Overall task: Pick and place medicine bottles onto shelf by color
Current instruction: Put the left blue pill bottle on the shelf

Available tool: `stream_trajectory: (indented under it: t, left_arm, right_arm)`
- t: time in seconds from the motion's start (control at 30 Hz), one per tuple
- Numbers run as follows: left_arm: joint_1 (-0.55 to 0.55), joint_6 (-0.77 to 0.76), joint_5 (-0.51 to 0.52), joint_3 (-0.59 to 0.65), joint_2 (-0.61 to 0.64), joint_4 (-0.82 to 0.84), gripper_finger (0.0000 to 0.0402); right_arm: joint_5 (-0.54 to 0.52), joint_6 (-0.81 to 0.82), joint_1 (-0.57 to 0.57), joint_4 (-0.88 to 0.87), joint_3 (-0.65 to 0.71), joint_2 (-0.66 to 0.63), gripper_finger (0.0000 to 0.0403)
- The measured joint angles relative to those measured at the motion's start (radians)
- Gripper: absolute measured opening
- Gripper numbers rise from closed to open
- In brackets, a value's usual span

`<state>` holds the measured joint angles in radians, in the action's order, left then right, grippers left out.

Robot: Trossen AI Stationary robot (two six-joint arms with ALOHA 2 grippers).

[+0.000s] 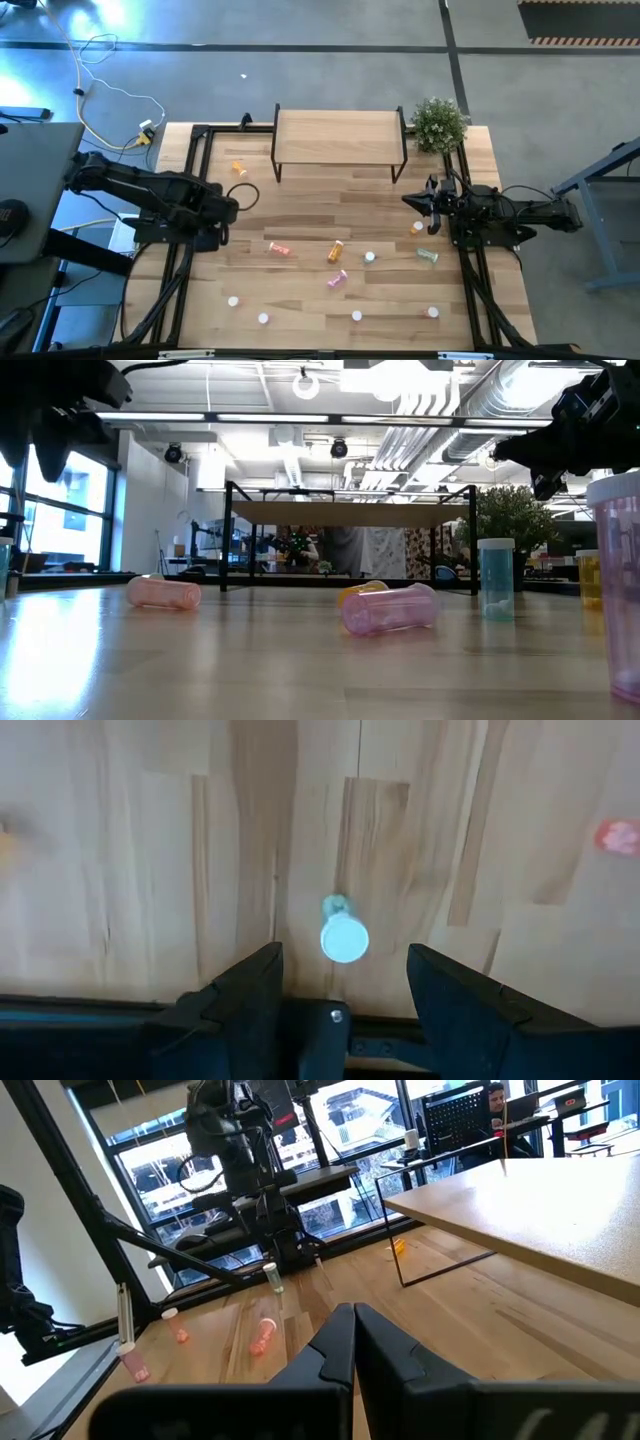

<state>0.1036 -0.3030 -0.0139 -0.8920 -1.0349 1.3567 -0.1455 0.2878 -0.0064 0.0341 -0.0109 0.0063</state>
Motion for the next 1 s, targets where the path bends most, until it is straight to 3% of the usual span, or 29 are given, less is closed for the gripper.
stream_trajectory:
  t: [0.67,1.0]
  left_arm:
    - [0.03,-0.019,-0.037,0.131,-0.165,-0.094,0.0207]
    - [0.03,-0.002,-0.027,0.133,-0.237,-0.148,0.0207]
  right_arm:
    - [0.002,0.0,0.0,0.0,0.0,0.0,0.0]
    - [0.005,0.0,0.0,0.0,0.0,0.0,0.0]
